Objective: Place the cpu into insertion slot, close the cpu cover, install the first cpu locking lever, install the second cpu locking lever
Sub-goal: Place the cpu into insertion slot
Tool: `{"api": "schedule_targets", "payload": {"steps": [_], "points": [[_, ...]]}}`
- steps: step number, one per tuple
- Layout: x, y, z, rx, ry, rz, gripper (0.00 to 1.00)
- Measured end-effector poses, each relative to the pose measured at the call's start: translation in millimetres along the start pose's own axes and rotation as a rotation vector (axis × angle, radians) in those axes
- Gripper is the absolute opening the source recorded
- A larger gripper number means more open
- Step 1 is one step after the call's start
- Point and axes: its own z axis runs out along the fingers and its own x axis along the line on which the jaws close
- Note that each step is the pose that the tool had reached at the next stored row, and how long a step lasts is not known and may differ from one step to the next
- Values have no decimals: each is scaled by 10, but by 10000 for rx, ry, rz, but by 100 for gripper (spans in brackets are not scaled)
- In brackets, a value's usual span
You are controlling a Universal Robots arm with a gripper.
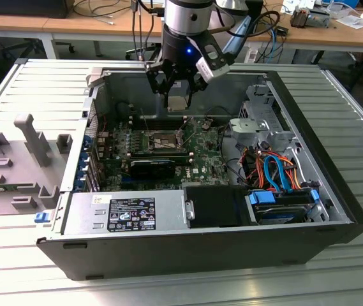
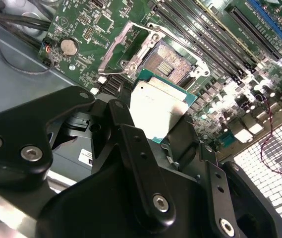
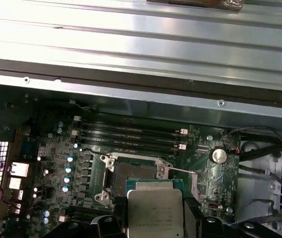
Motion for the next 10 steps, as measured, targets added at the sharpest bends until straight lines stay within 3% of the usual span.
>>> {"api": "schedule_targets", "payload": {"steps": [10], "points": [[0, 0, 0, -14, -61, 690, 55]]}}
